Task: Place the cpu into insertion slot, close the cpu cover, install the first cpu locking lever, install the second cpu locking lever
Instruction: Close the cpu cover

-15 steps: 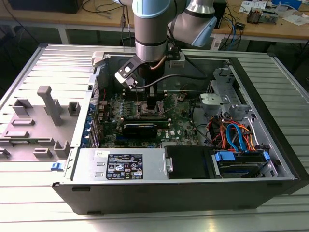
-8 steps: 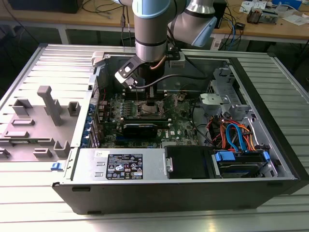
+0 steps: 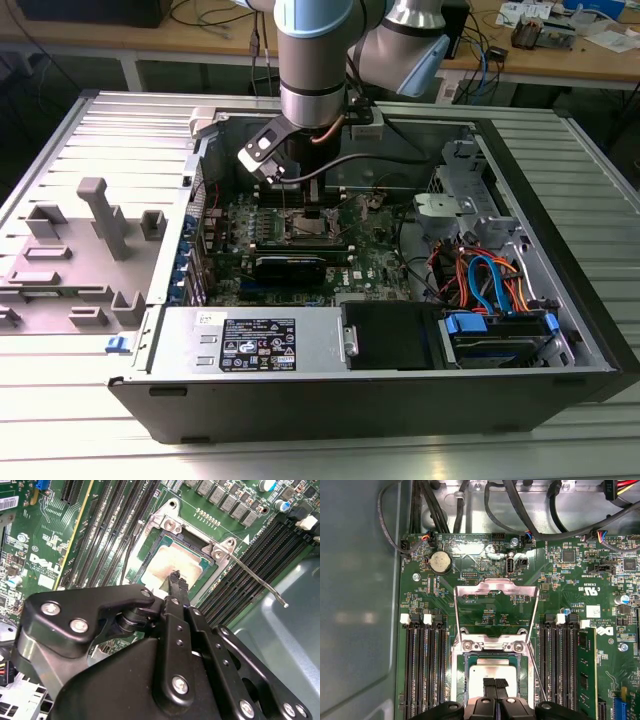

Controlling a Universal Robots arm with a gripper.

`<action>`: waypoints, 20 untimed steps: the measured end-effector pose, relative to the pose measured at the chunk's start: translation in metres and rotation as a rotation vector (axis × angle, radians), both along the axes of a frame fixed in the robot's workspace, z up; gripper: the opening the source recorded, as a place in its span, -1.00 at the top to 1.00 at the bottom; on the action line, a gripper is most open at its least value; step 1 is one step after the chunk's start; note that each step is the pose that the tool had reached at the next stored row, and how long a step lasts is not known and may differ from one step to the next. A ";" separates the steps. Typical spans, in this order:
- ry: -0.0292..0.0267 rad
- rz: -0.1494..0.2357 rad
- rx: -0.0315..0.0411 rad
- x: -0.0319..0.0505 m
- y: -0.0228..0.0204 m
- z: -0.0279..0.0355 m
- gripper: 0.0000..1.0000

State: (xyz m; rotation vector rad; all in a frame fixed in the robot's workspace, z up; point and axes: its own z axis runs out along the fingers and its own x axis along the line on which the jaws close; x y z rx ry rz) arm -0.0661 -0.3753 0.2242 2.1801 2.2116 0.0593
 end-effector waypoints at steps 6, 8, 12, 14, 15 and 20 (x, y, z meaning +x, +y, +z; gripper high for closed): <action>0.0001 0.000 0.0000 0.0000 0.0000 0.0002 0.79; 0.0001 0.000 -0.0005 0.0000 0.0000 0.0007 0.79; 0.0000 0.000 -0.0005 -0.0001 0.0000 0.0036 0.79; -0.0001 0.000 -0.0005 -0.0001 0.0000 0.0056 0.79; -0.0001 0.000 -0.0004 -0.0001 0.0000 0.0062 0.79; -0.0001 0.000 -0.0005 -0.0001 0.0000 0.0123 0.79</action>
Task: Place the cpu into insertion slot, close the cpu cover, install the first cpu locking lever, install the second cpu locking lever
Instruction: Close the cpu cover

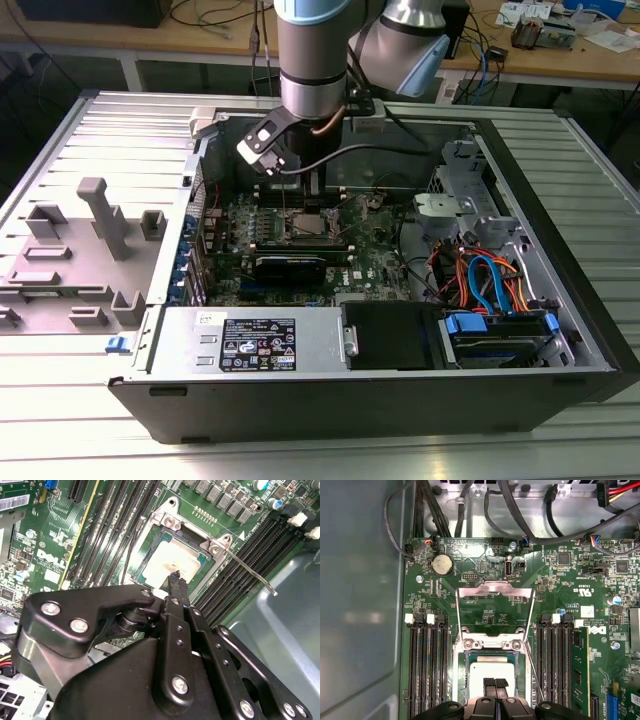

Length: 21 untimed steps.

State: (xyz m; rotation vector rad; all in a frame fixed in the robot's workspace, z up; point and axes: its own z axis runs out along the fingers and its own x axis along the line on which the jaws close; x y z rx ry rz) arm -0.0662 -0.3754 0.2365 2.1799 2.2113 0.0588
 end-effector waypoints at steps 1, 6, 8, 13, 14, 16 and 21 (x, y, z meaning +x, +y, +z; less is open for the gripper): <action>-0.0001 0.000 0.0001 0.0000 0.0000 0.0008 0.79; 0.0000 0.000 0.0000 0.0000 0.0000 0.0051 0.79; 0.0000 0.000 0.0000 0.0000 0.0000 0.0070 0.79; 0.0000 0.000 -0.0002 0.0000 0.0000 0.0154 0.79; 0.0000 0.000 -0.0001 0.0000 0.0000 0.0167 0.79; 0.0000 0.000 -0.0004 0.0000 0.0000 0.0200 0.79; 0.0000 0.000 -0.0006 0.0000 0.0000 0.0264 0.79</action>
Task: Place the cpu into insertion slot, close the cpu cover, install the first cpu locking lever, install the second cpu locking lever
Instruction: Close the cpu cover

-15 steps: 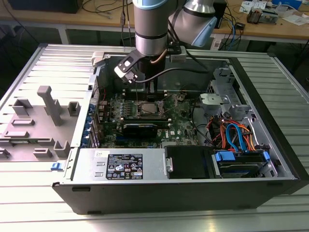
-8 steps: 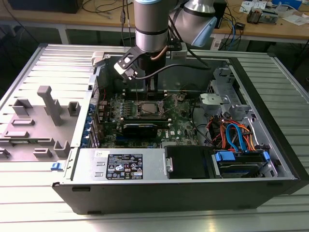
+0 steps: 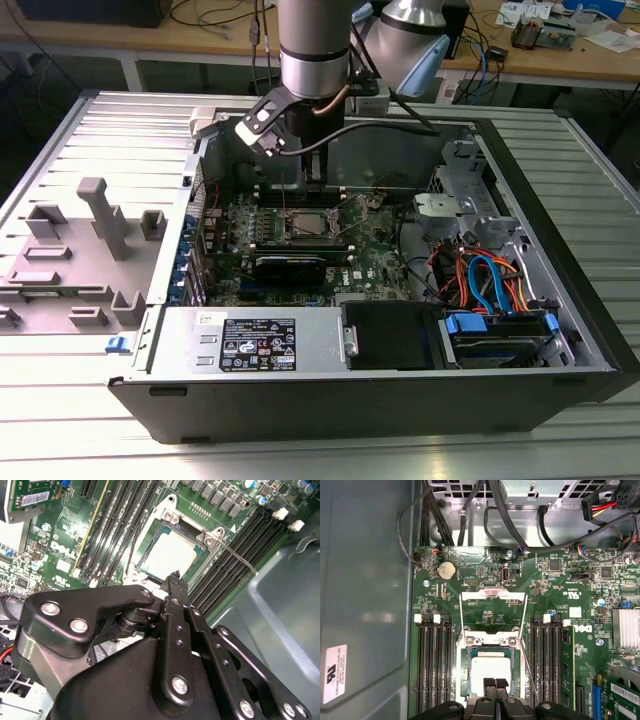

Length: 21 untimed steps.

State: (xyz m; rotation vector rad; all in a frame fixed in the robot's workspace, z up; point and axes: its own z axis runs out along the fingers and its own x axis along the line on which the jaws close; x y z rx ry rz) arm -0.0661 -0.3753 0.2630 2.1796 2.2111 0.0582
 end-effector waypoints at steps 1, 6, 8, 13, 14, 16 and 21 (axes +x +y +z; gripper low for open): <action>0.0000 0.000 -0.0001 0.0000 0.0000 0.0018 0.79; -0.0001 0.000 -0.0004 0.0000 0.0001 0.0056 0.79; 0.0000 0.000 -0.0007 0.0000 0.0000 0.0058 0.79; 0.0009 0.000 -0.0007 0.0004 -0.0002 0.0058 0.79; 0.0014 0.000 -0.0007 0.0008 -0.0001 0.0058 0.79; 0.0037 0.000 -0.0007 0.0019 -0.0001 0.0058 0.79; 0.0143 0.000 -0.0006 0.0065 -0.0001 0.0058 0.79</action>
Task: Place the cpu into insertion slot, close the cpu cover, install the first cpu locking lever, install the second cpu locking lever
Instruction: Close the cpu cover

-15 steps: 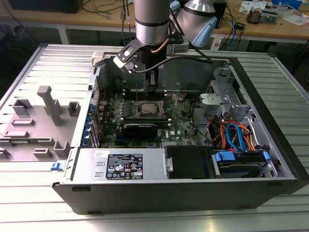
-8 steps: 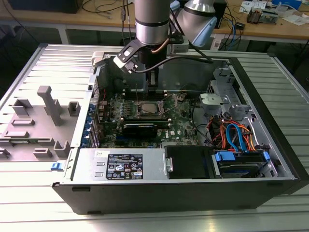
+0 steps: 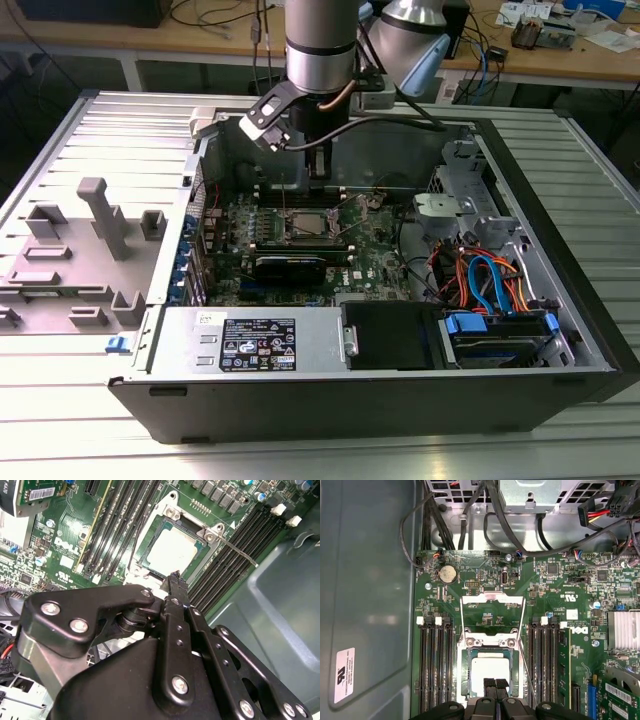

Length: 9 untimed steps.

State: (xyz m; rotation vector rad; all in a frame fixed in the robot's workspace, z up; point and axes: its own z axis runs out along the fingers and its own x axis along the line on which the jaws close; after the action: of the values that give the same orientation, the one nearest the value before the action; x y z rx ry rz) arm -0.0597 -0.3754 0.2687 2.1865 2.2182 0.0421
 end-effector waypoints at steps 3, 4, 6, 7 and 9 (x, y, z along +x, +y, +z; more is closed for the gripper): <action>0.0108 0.000 -0.0001 0.0039 0.0000 0.0000 0.79; 0.0137 0.000 -0.0002 0.0049 -0.0001 0.0000 0.79; 0.0140 0.000 -0.0002 0.0050 0.0000 0.0000 0.79; 0.0140 0.000 -0.0002 0.0050 0.0000 0.0000 0.79; 0.0141 0.000 -0.0002 0.0050 0.0000 0.0000 0.79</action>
State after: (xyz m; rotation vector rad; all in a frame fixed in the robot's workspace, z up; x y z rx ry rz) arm -0.0547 -0.3754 0.2687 2.1936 2.2254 0.0265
